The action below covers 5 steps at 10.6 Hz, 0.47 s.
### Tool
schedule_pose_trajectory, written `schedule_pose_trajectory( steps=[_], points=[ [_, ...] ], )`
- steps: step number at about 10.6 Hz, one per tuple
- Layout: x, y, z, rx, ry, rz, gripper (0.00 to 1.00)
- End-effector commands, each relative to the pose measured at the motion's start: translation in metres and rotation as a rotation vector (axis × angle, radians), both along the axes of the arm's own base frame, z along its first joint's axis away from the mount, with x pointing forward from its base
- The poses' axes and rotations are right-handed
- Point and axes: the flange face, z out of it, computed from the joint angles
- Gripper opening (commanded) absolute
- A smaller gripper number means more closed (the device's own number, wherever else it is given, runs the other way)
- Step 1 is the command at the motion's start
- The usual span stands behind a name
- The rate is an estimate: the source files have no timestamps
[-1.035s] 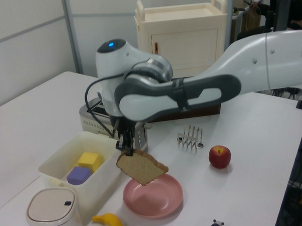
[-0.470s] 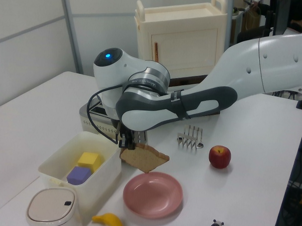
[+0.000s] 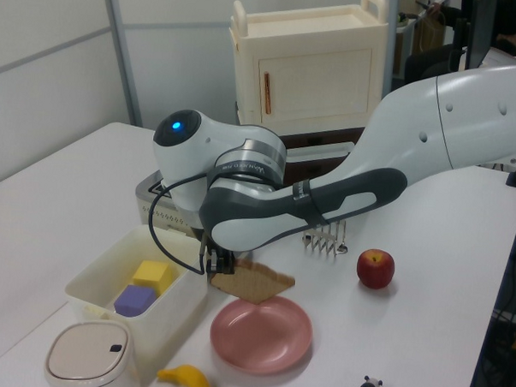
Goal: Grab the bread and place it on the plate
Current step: 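Lay the toast flat on the pink plate and open the gripper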
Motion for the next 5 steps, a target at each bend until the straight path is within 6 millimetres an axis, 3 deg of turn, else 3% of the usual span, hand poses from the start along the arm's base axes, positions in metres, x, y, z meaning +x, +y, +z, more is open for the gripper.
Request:
schedule_pose_trajectory(
  steps=[1,3,4,5],
  points=[
    [-0.013,-0.005,0.005,-0.048,-0.032,-0.022,1.00],
    [-0.019,0.000,0.013,-0.048,-0.038,-0.042,1.00],
    [-0.026,0.012,0.019,-0.042,-0.039,-0.050,1.00],
    [-0.033,0.015,0.033,-0.029,-0.051,-0.092,1.00]
  ],
)
